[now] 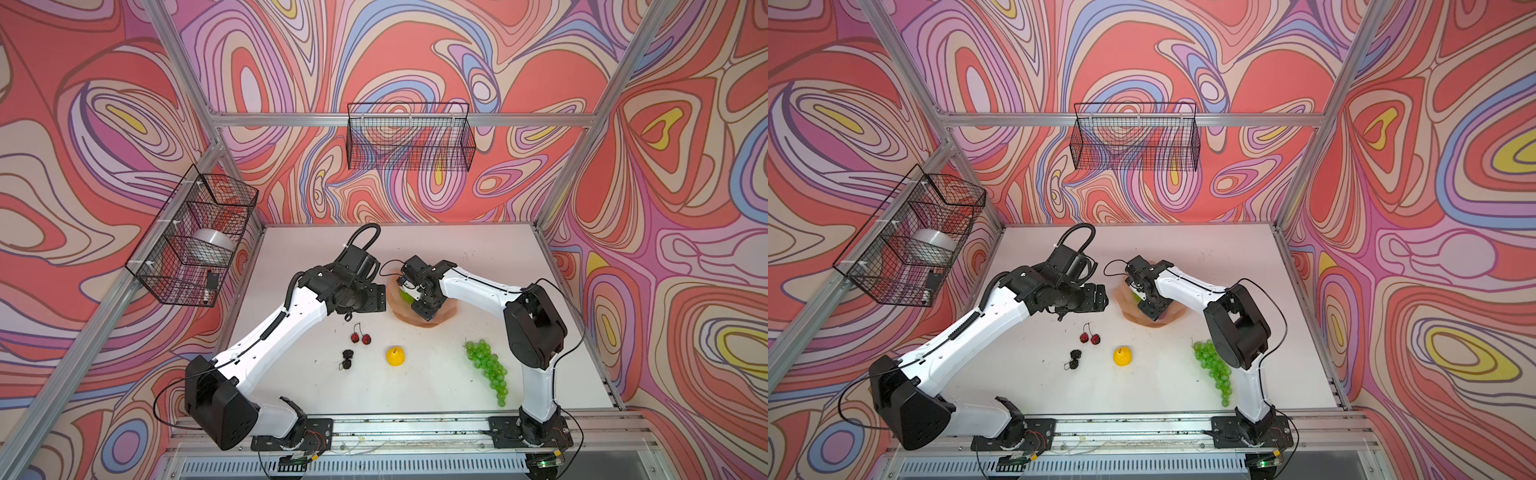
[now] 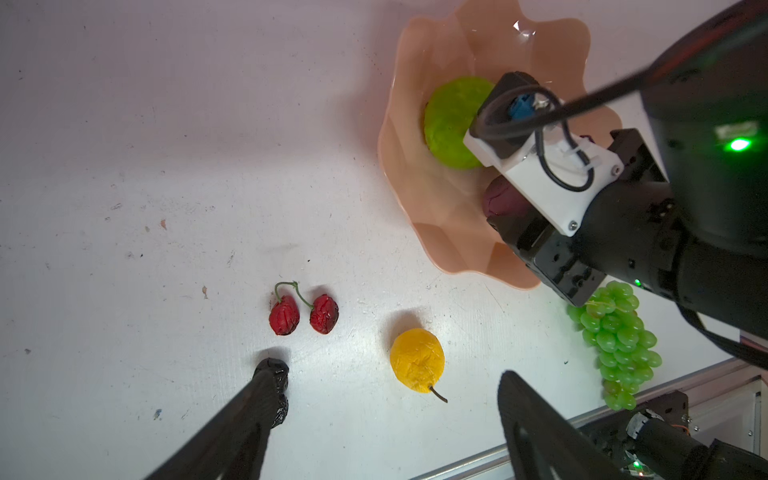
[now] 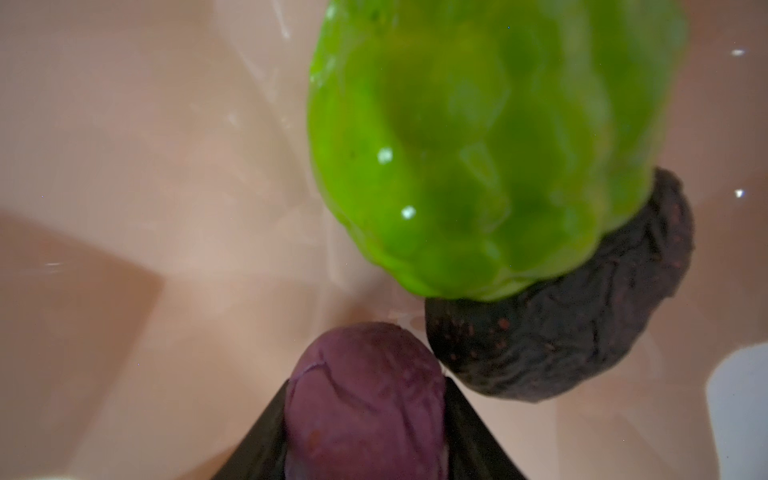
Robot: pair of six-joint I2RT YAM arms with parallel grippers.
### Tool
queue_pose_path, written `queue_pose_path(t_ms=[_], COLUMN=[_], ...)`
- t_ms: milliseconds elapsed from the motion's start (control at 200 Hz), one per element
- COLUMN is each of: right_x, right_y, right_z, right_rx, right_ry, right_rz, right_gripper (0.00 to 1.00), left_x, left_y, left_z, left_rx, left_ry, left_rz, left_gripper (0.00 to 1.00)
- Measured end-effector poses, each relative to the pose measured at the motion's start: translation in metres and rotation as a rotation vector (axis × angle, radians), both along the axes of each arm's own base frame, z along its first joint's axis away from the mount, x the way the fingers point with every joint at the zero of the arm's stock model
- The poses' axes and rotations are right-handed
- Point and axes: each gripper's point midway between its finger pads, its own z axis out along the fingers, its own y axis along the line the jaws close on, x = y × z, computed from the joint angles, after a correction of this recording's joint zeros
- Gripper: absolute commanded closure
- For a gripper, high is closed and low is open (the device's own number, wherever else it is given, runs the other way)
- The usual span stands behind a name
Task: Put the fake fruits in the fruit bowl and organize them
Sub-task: 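Carry the purple plum over the bowl and lower it with the right gripper, then grasp the yellow pear with the left gripper while the right gripper hovers above the bowl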
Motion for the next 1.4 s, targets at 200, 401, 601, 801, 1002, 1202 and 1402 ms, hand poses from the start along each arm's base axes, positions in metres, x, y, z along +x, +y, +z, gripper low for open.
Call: queue_pose_path(t_ms=[200, 401, 601, 801, 1002, 1202, 1402], right_x=[0.001, 0.003, 0.011, 0.013, 0.009, 0.005, 0.013], right_y=[0.0, 0.001, 0.006, 0.003, -0.014, -0.033, -0.03], right_z=[0.0, 0.009, 0.049, 0.109, 0.138, 0.134, 0.14], right_rx=[0.002, 0.015, 0.082, 0.219, 0.378, 0.481, 0.56], right_ry=[-0.005, -0.024, -0.105, -0.201, -0.241, -0.276, -0.326], right_rz=[-0.004, -0.011, -0.026, -0.08, -0.192, -0.325, -0.379], right_gripper=[0.27, 0.24, 0.25, 0.27, 0.28, 0.25, 0.23], left_x=[-0.001, -0.004, -0.013, -0.039, -0.076, -0.115, -0.115], left_y=[0.0, 0.0, 0.002, 0.002, -0.019, -0.047, -0.057], left_z=[-0.003, -0.006, -0.015, -0.035, -0.056, -0.082, -0.108], left_rx=[0.002, -0.002, 0.007, -0.008, -0.011, 0.02, 0.093], left_ry=[0.008, 0.021, 0.057, 0.162, 0.247, 0.281, 0.316], left_rz=[-0.001, -0.007, -0.017, -0.057, -0.17, -0.302, -0.319], left_gripper=[0.12, 0.12, 0.15, 0.15, 0.1, 0.1, 0.08])
